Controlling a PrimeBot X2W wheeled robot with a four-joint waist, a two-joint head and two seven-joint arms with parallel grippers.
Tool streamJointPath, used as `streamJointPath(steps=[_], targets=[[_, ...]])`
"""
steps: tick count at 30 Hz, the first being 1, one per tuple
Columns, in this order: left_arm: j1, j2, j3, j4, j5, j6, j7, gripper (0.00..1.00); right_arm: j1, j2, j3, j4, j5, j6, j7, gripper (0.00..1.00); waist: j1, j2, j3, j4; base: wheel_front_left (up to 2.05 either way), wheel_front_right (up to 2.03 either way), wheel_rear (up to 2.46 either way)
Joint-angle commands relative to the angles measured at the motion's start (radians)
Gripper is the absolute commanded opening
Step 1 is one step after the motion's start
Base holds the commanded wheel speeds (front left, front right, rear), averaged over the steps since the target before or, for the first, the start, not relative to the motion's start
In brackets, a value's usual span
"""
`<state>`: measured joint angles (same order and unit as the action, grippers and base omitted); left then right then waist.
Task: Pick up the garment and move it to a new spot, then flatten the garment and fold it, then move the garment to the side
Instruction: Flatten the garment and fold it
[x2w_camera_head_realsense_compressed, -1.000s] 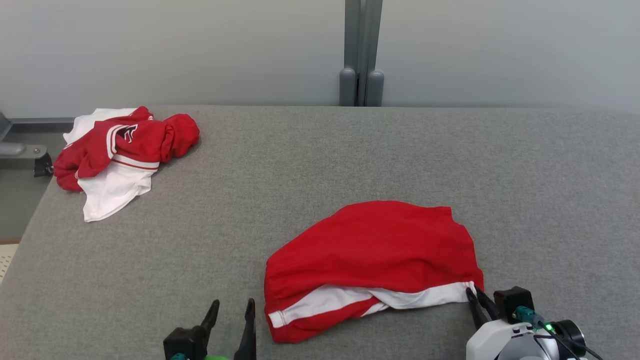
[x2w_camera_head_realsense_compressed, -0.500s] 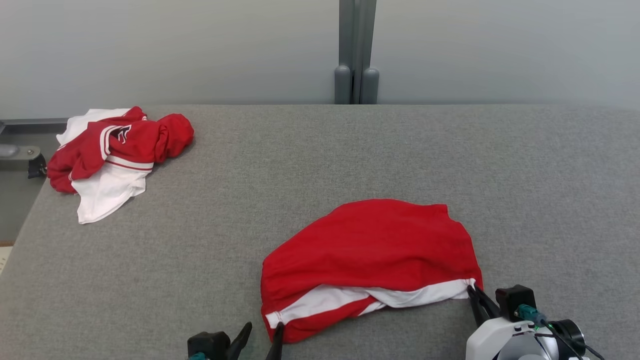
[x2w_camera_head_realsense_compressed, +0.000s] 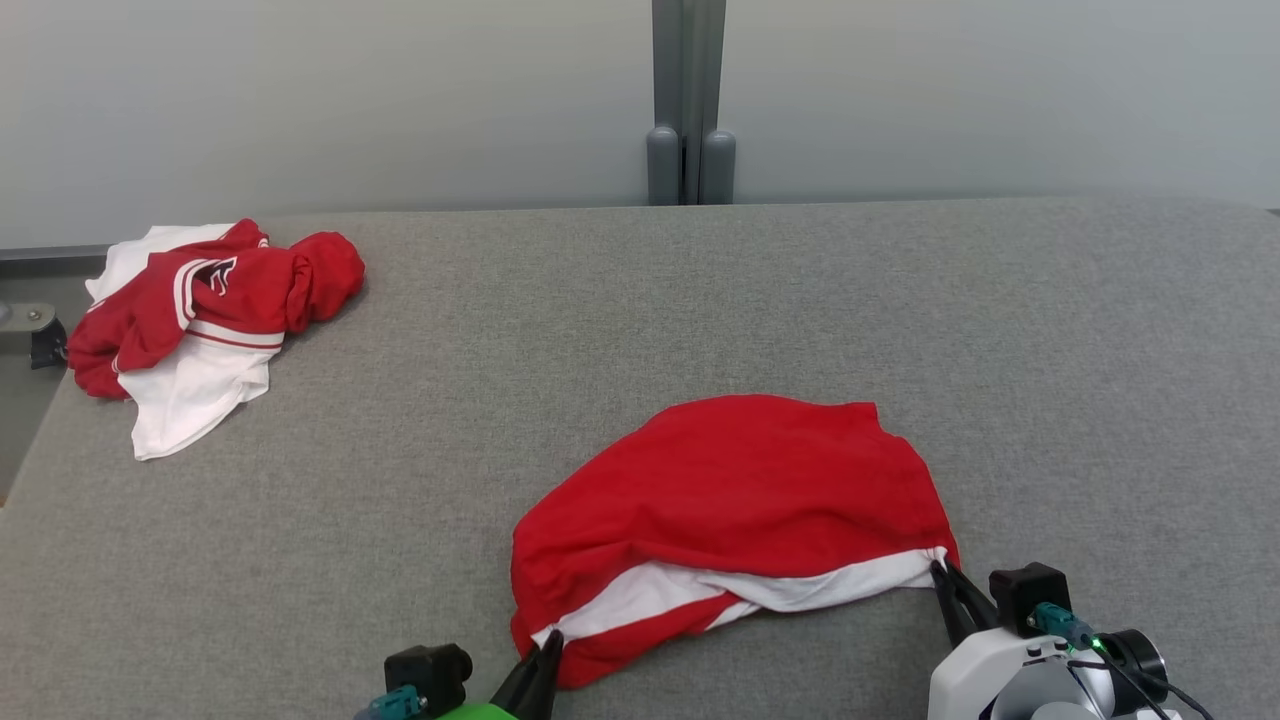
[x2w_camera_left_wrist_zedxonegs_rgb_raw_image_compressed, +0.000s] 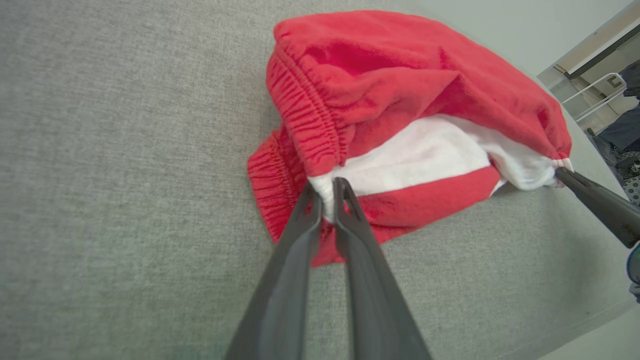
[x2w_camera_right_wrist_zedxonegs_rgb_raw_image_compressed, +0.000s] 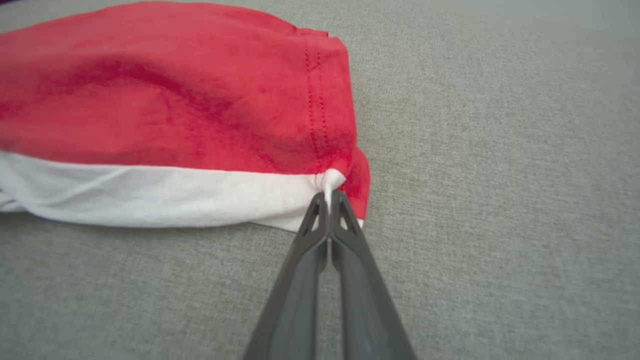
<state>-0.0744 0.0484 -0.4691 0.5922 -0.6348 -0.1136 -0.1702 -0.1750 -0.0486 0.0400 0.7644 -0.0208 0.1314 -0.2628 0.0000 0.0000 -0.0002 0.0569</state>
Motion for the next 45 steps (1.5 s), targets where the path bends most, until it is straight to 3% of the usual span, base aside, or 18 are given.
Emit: streamJointPath(steps=[1, 10, 16, 25, 33, 37, 41, 45], targets=[[-0.02, 0.004, -0.002, 0.0, -0.011, -0.003, -0.01, 0.0, 0.001, -0.003, -0.002, -0.009, 0.0, -0.001, -0.003, 0.0, 0.0, 0.0, -0.001, -0.001, 0.0, 0.0, 0.0], [-0.031, 0.018, 0.011, -0.078, -0.017, -0.008, -0.057, 0.0, 0.018, -0.003, -0.004, -0.137, 0.093, -0.001, -0.003, 0.0, 0.0, 0.0, -0.015, -0.003, 0.0, 0.0, 0.0], [-0.043, 0.04, 0.054, -0.261, 0.011, -0.003, -0.088, 0.0, 0.04, -0.006, 0.006, -0.32, 0.125, -0.001, -0.003, 0.0, 0.0, 0.0, -0.049, -0.014, 0.0, 0.0, 0.0], [-0.065, 0.085, 0.14, -0.634, 0.028, 0.011, -0.084, 0.0, 0.077, -0.048, -0.015, -0.714, 0.227, -0.001, 0.002, 0.0, 0.0, 0.0, -0.115, -0.065, 0.0, 0.0, 0.0], [-0.172, 0.139, 0.164, -0.917, 0.009, 0.023, 0.037, 0.0, 0.087, -0.084, -0.054, -1.109, 0.218, -0.001, 0.084, 0.0, 0.0, 0.0, -0.132, -0.123, 0.0, 0.0, 0.0], [-0.235, 0.146, 0.155, -0.997, -0.007, 0.027, 0.105, 0.0, 0.078, -0.097, -0.061, -1.245, 0.21, -0.001, 0.147, 0.0, 0.0, 0.0, -0.118, -0.15, 0.0, 0.0, 0.0], [-0.292, 0.153, 0.143, -0.968, -0.012, 0.047, 0.181, 0.0, 0.057, -0.126, -0.079, -1.271, 0.157, -0.001, 0.209, 0.0, 0.0, 0.0, -0.086, -0.168, 0.0, 0.0, 0.0], [-0.375, 0.153, 0.137, -0.832, -0.026, 0.047, 0.233, 0.0, -0.014, -0.145, -0.031, -1.166, 0.147, -0.001, 0.233, 0.0, 0.0, 0.0, -0.037, -0.182, 0.0, 0.0, 0.0]])
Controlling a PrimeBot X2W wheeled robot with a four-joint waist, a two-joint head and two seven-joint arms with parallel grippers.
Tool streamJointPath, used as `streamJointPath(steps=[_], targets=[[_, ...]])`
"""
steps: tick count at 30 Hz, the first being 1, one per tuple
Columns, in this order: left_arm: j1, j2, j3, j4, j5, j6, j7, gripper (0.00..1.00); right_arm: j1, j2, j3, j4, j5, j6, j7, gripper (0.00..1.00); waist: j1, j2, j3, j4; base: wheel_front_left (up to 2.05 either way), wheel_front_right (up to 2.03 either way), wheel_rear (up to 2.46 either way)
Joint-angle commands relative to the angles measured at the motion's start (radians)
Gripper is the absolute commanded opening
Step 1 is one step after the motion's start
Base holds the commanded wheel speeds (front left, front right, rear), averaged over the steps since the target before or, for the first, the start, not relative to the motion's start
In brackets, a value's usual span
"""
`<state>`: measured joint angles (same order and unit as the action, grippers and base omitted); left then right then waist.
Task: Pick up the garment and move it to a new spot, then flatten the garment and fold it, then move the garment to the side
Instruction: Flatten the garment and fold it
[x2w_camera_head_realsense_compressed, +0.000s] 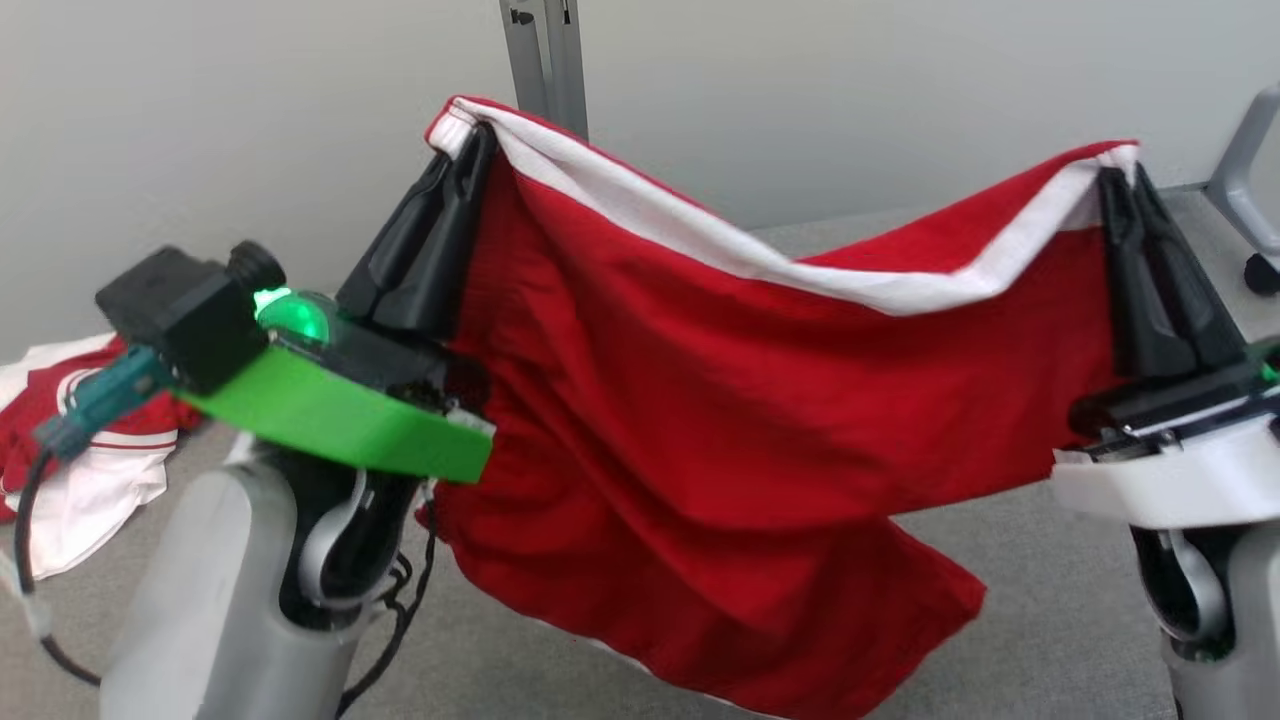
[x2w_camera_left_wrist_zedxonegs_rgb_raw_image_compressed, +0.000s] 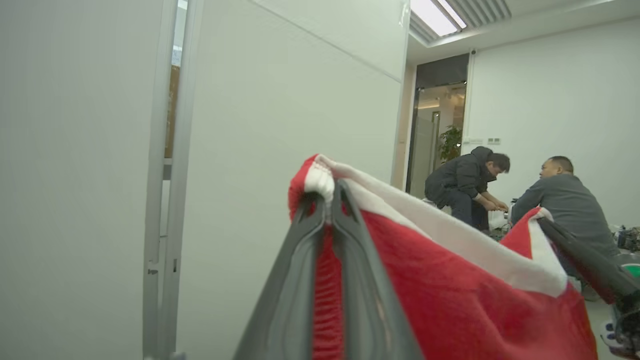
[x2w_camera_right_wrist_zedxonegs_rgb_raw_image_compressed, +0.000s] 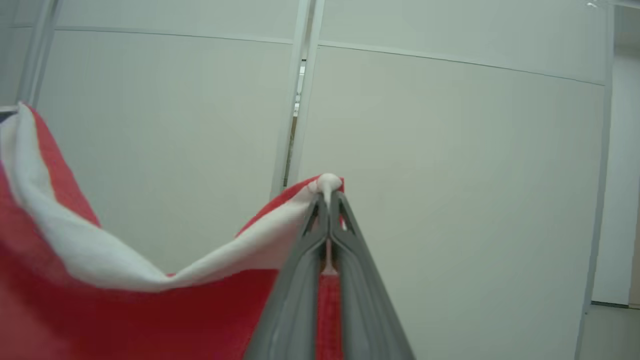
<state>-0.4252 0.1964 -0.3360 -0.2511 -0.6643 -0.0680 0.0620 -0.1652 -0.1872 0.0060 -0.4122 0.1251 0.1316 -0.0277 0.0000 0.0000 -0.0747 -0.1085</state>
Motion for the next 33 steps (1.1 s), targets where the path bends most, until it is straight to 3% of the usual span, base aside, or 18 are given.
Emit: streamJointPath(steps=[1, 5, 8, 11, 15, 19, 25, 33], targets=[[-0.056, 0.006, 0.007, 0.065, 0.002, -0.003, 0.009, 0.0, -0.06, -0.02, 0.029, 0.06, -0.005, -0.002, -0.003, 0.0, 0.0, 0.0, 0.052, -0.022, 0.0, 0.0, 0.0], [-0.212, 0.023, 0.012, 0.289, 0.022, -0.021, 0.022, 0.0, -0.268, -0.042, 0.108, 0.306, -0.001, -0.002, -0.033, 0.0, 0.0, 0.0, 0.109, -0.047, 0.0, 0.0, 0.0], [-0.368, 0.031, 0.027, 0.454, 0.051, -0.03, -0.012, 0.0, -0.469, -0.018, 0.123, 0.489, -0.017, -0.002, -0.089, 0.0, 0.0, 0.0, 0.166, -0.062, 0.0, 0.0, 0.0], [-0.531, 0.034, 0.055, 0.605, 0.092, -0.034, -0.111, 0.0, -0.666, 0.028, 0.131, 0.661, -0.065, -0.002, -0.169, 0.0, 0.0, 0.0, 0.221, -0.083, 0.0, 0.0, 0.0], [-0.666, 0.022, 0.054, 0.741, 0.094, -0.053, -0.245, 0.0, -0.808, 0.092, 0.124, 0.813, -0.108, -0.002, -0.22, 0.0, 0.0, 0.0, 0.306, -0.099, 0.0, 0.0, 0.0], [-0.669, 0.004, 0.02, 0.862, 0.088, -0.061, -0.297, 0.0, -0.807, 0.128, 0.137, 0.939, -0.111, -0.002, -0.237, 0.0, 0.0, 0.0, 0.386, -0.093, 0.0, 0.0, 0.0], [-0.562, -0.053, 0.012, 0.956, 0.044, -0.063, -0.327, 0.0, -0.687, 0.135, 0.136, 0.978, -0.08, -0.002, -0.238, 0.0, 0.0, 0.0, 0.449, -0.062, 0.0, 0.0, 0.0], [-0.24, -0.094, 0.048, 0.736, 0.047, -0.063, -0.327, 0.0, -0.436, 0.134, 0.078, 0.813, 0.026, -0.002, -0.238, 0.0, 0.0, 0.0, 0.394, -0.032, 0.0, 0.0, 0.0]])
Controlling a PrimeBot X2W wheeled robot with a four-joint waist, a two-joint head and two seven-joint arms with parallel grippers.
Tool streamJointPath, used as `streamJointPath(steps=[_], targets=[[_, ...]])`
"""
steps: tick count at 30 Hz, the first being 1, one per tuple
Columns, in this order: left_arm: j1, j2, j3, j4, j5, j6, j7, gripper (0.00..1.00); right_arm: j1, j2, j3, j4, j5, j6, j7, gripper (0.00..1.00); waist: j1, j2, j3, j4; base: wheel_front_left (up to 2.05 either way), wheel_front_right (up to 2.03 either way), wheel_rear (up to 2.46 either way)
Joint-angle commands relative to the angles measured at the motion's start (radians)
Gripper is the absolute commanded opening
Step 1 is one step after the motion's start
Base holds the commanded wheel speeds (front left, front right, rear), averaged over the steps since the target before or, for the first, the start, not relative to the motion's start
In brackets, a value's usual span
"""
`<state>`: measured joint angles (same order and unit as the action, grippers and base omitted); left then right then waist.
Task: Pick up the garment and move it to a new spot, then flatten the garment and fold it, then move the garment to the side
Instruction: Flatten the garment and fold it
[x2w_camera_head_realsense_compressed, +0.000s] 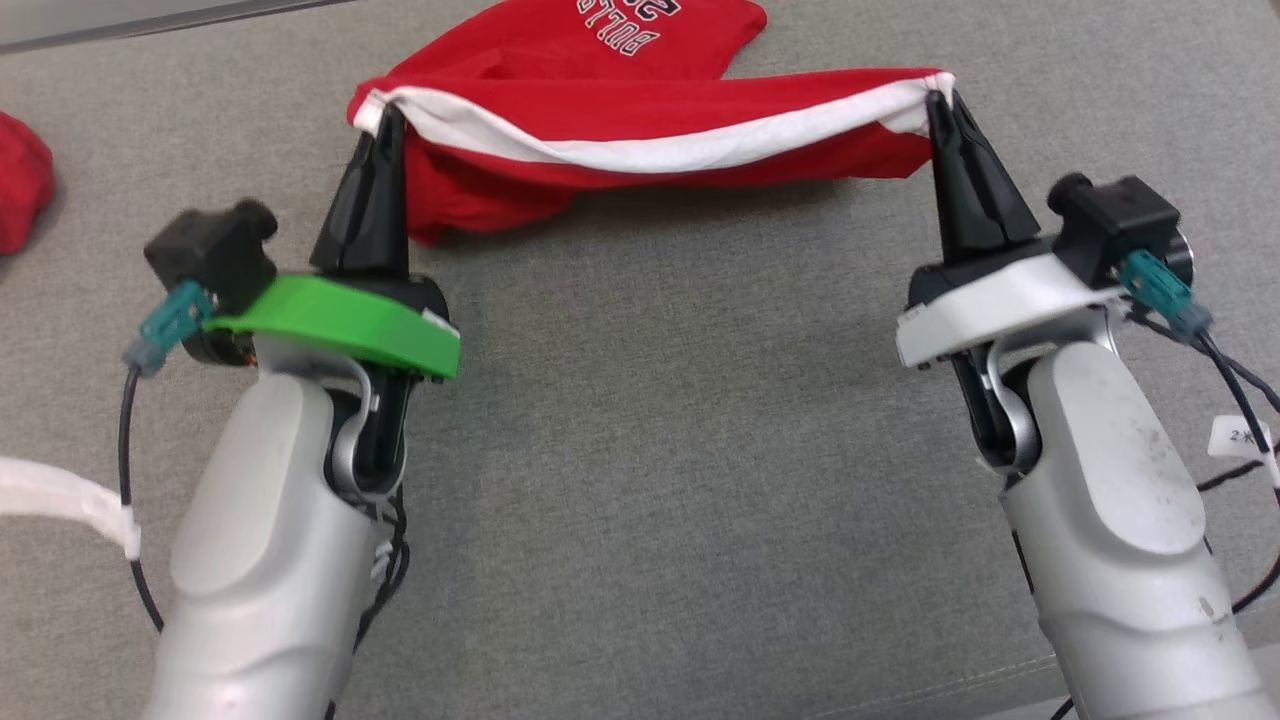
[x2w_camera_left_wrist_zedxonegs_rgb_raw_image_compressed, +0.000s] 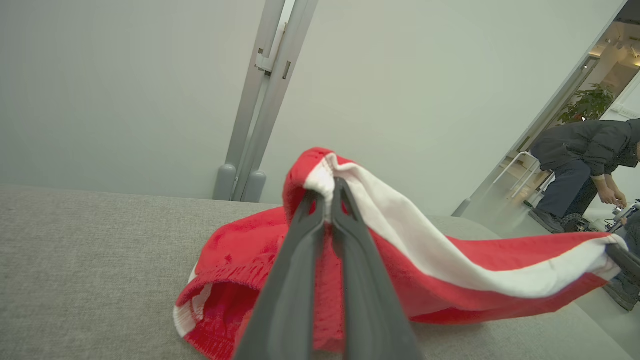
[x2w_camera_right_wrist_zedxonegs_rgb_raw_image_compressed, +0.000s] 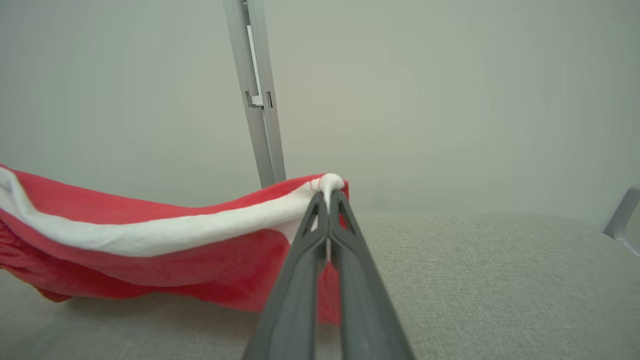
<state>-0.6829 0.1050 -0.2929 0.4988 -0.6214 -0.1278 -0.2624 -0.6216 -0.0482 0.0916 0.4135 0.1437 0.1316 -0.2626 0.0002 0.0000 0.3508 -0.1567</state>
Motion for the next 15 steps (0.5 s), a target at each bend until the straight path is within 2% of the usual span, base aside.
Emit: streamJointPath(steps=[1, 6, 15], targets=[[0.069, -0.008, 0.018, -0.059, 0.008, -0.003, -0.003, 0.0, 0.063, -0.004, -0.022, -0.053, 0.013, -0.002, -0.003, 0.0, -0.0002, 0.0, -0.047, 0.02, 0.0, 0.0, 0.0], [0.31, -0.034, 0.05, -0.242, -0.034, -0.003, -0.003, 0.0, 0.266, -0.004, -0.087, -0.223, -0.002, -0.002, -0.003, 0.0, -0.0002, 0.0, -0.151, 0.046, 0.0, 0.0, 0.0], [0.7, -0.051, -0.009, -0.493, -0.09, 0.002, -0.004, 0.0, 0.65, -0.004, -0.18, -0.51, -0.022, -0.002, -0.003, 0.0, -0.0002, 0.0, -0.337, 0.091, 0.0, 0.0, 0.0]])
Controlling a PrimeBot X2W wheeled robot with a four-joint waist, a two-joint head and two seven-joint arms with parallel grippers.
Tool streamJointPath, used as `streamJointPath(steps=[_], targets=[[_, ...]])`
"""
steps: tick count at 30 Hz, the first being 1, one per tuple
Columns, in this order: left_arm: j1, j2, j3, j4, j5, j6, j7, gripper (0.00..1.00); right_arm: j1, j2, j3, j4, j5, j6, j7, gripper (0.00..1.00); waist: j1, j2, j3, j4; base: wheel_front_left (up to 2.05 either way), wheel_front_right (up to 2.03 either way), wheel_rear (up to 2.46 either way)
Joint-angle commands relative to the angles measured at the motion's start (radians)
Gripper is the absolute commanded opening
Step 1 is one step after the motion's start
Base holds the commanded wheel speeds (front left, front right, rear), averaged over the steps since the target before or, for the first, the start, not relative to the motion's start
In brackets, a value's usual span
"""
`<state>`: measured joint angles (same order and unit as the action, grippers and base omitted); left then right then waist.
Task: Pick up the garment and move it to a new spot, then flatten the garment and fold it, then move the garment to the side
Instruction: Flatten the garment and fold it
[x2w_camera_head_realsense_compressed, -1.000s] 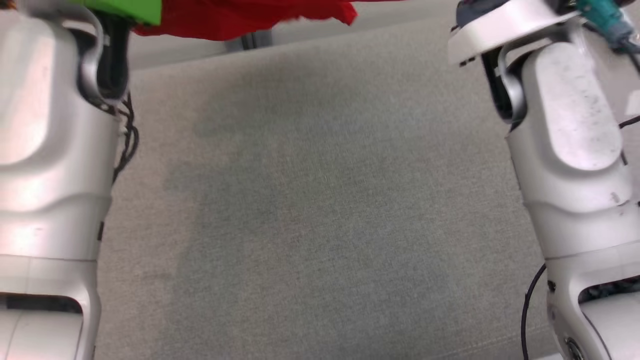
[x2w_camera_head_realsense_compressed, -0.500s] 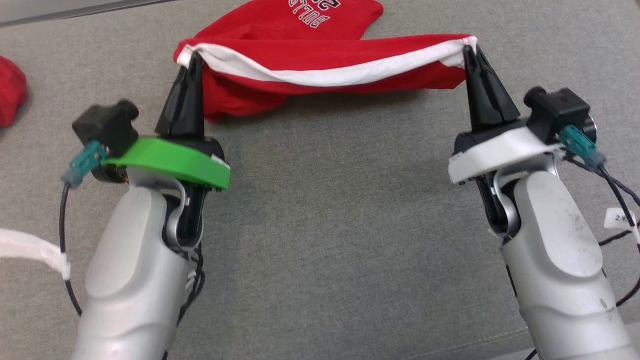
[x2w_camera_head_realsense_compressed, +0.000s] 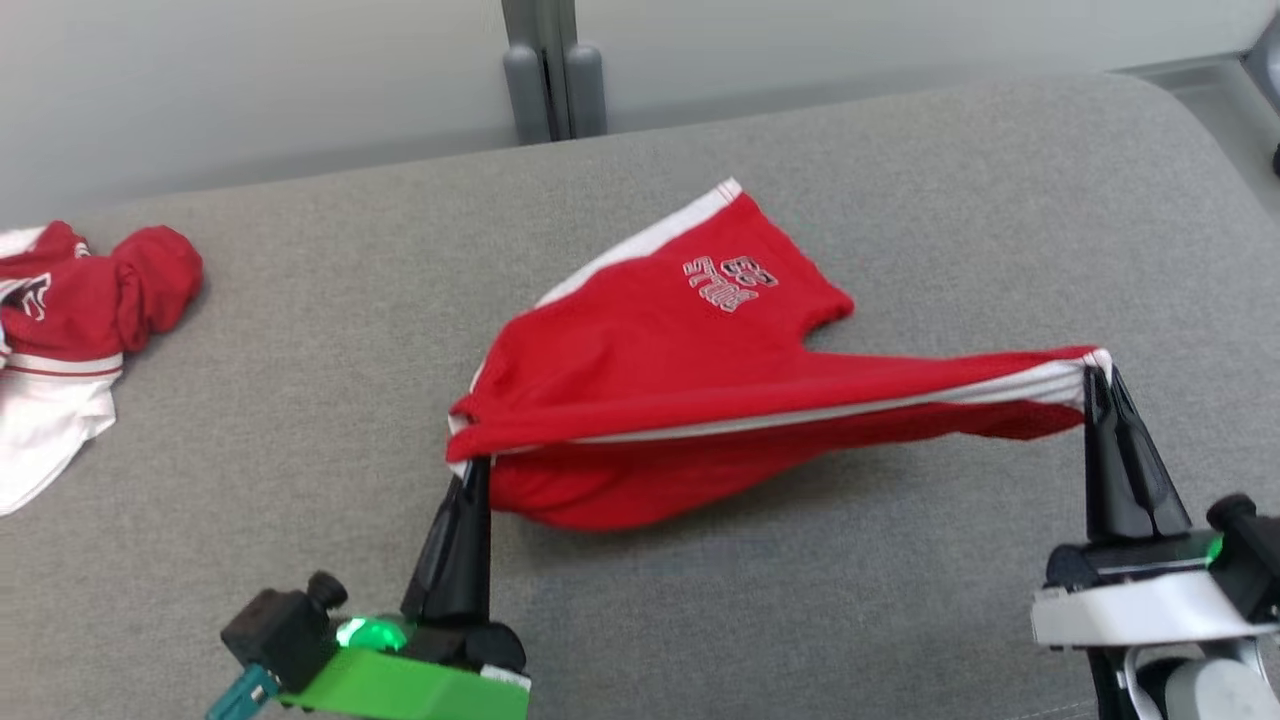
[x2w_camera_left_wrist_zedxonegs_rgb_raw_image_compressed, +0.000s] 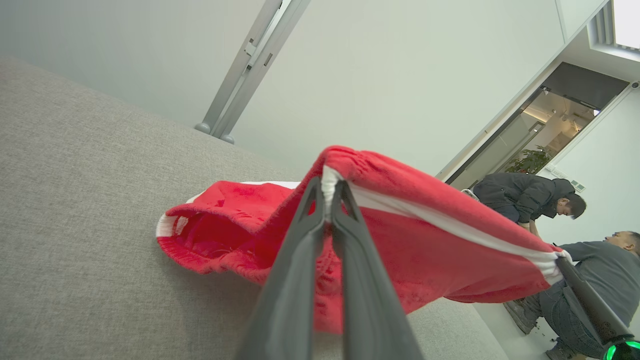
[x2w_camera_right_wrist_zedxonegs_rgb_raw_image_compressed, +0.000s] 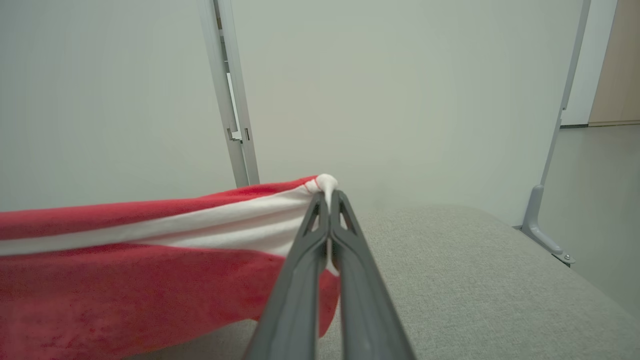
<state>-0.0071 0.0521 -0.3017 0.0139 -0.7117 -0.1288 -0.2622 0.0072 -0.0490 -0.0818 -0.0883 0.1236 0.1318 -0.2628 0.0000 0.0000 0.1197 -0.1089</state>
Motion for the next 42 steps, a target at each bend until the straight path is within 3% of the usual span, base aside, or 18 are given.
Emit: streamJointPath(steps=[1, 8, 15, 20, 28, 35, 42], targets=[[0.055, 0.002, -0.003, -0.031, 0.0, 0.012, -0.004, 0.0, 0.053, -0.003, -0.01, -0.034, 0.0, -0.002, -0.003, 0.0, 0.0, 0.0, -0.114, 0.046, 0.0, 0.0, 0.0], [0.209, 0.014, -0.038, -0.157, 0.003, 0.067, 0.034, 0.0, 0.217, -0.003, -0.018, -0.169, -0.001, -0.002, 0.018, 0.0, 0.0, 0.0, -0.132, 0.066, 0.0, 0.0, 0.0], [0.193, 0.006, -0.061, -0.077, -0.012, 0.186, 0.113, 0.0, 0.152, -0.003, 0.006, -0.084, -0.061, -0.002, 0.035, 0.0, 0.0, 0.0, -0.091, 0.109, 0.0, 0.0, 0.0], [0.091, 0.001, -0.112, 0.032, -0.105, 0.255, 0.174, 0.0, -0.01, -0.019, 0.016, 0.121, -0.127, -0.002, 0.056, 0.0, 0.0, 0.0, -0.029, 0.159, 0.0, 0.0, 0.0], [-0.153, 0.001, -0.196, 0.218, -0.299, 0.376, 0.175, 0.0, -0.337, -0.1, 0.061, 0.527, -0.156, -0.002, 0.062, 0.0, 0.0, 0.0, 0.051, 0.23, 0.0, 0.0, 0.0], [-0.321, 0.001, -0.268, 0.348, -0.378, 0.402, 0.161, 0.0, -0.575, -0.129, 0.107, 0.824, -0.166, -0.002, 0.06, 0.0, 0.0, 0.0, 0.102, 0.266, 0.0, 0.0, 0.0], [-0.403, 0.001, -0.32, 0.429, -0.441, 0.407, 0.127, 0.0, -0.735, -0.138, 0.142, 1.035, -0.17, -0.002, 0.032, 0.0, 0.0, 0.0, 0.129, 0.277, 0.0, 0.0, 0.0]])
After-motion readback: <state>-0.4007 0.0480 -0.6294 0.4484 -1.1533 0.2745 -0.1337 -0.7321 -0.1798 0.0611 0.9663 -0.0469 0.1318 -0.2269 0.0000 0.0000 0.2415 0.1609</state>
